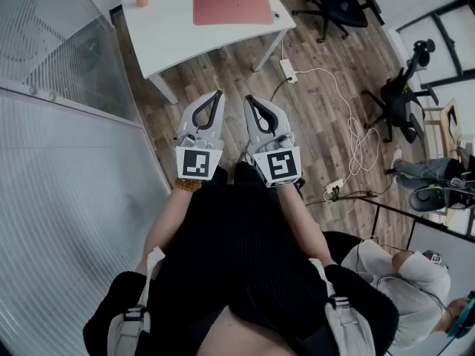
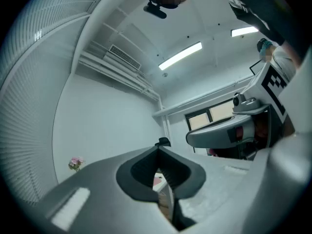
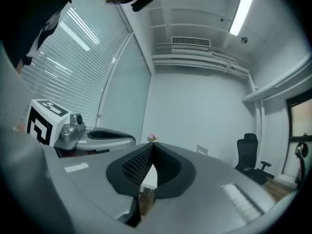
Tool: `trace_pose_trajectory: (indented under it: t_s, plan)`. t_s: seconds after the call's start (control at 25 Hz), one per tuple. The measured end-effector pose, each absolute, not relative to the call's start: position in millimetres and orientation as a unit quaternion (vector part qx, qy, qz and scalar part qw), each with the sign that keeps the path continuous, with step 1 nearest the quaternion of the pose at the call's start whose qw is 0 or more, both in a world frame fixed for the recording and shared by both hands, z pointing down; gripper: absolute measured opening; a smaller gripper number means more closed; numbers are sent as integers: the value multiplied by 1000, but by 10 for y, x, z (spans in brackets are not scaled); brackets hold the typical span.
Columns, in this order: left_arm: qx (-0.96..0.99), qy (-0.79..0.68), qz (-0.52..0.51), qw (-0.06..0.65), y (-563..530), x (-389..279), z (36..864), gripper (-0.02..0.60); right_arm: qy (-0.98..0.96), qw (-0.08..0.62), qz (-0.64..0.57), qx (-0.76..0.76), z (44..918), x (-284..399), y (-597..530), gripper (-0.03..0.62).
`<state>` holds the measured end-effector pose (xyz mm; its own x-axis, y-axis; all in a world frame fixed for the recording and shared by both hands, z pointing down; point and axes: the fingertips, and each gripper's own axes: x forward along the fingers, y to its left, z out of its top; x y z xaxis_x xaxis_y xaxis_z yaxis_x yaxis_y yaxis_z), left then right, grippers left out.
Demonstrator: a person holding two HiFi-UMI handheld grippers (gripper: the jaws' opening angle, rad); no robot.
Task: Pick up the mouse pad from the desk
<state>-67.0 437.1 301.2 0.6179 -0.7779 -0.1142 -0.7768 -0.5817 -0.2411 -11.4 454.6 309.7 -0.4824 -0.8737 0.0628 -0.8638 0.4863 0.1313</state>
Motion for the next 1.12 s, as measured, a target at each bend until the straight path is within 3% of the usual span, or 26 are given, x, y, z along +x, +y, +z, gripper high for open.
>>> trace_pose_trajectory:
  t_s: [0.28,0.52,1.12]
  plan:
    - [-895,433,2,110,4174,-908,3170,0,-867,69,-60,489,3112,-444,4423,26]
    - [-901,421,3,102,4003,-978,3192,0,-859,96,-34,502,3261,-399,4235,26]
    - [-891,444,6,97,3609,-1154,3261,0,-841,89,-14,533,3282,21,3621,26]
